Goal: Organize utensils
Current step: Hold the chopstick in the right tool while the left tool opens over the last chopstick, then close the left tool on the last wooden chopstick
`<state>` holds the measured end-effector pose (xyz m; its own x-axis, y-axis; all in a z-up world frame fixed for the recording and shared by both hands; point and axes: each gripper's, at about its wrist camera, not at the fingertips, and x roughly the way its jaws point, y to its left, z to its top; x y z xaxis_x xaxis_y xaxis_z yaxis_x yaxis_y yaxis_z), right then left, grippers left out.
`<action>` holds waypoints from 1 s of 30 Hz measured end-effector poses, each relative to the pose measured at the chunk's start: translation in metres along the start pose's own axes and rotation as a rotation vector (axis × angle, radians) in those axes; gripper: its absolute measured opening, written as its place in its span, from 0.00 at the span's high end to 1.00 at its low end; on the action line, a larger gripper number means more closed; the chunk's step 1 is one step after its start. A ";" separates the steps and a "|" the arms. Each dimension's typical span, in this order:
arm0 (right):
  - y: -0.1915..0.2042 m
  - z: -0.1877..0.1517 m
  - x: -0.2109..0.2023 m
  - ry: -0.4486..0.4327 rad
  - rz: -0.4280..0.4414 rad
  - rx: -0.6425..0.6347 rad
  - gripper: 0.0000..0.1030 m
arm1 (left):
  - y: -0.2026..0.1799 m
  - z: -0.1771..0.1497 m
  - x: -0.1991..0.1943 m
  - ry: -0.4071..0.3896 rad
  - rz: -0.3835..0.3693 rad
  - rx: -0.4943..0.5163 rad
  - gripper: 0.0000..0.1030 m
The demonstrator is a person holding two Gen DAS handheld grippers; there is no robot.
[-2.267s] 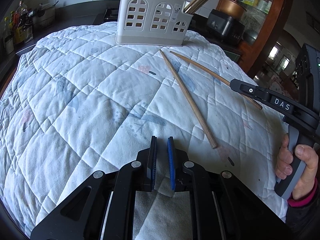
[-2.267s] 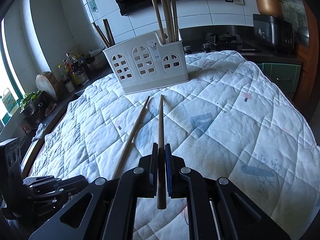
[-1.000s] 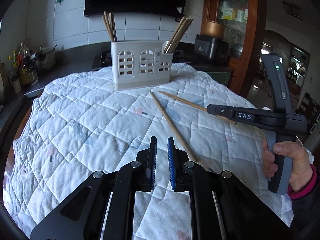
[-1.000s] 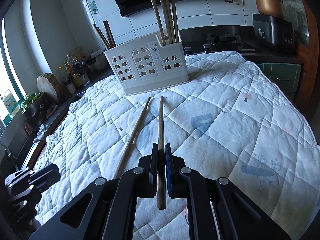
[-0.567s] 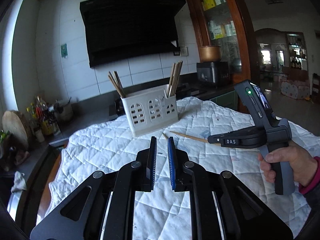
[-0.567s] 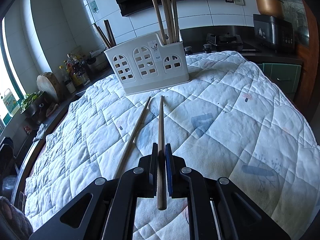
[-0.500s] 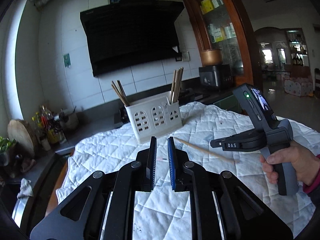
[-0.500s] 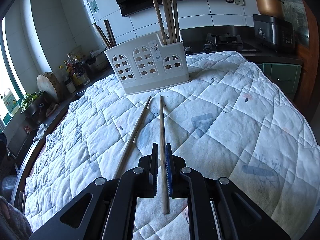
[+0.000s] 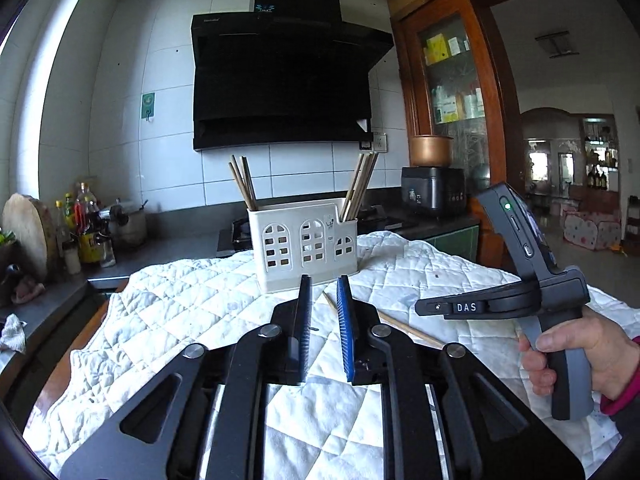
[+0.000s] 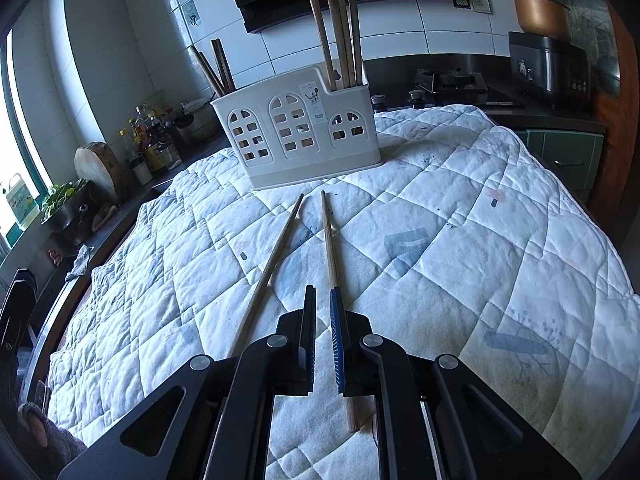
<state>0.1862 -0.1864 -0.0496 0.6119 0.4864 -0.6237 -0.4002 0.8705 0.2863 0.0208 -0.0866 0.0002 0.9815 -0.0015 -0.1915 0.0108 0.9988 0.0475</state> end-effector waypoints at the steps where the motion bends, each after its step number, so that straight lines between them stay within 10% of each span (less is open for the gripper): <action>1: 0.000 0.000 0.000 0.000 0.001 0.000 0.93 | 0.001 -0.001 -0.001 -0.002 0.006 -0.004 0.24; 10: -0.003 0.000 0.002 0.006 -0.005 0.006 0.93 | 0.007 -0.004 0.003 0.025 -0.014 -0.039 0.12; 23: -0.011 -0.004 0.024 0.100 0.012 0.043 0.92 | 0.038 -0.017 0.049 0.323 -0.062 -0.208 0.13; 30: 0.000 -0.002 0.033 0.134 -0.050 -0.021 0.77 | 0.051 -0.012 0.067 0.367 -0.077 -0.271 0.15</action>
<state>0.2055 -0.1703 -0.0715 0.5357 0.4266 -0.7288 -0.3865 0.8912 0.2375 0.0847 -0.0353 -0.0217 0.8465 -0.1078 -0.5213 -0.0170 0.9733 -0.2288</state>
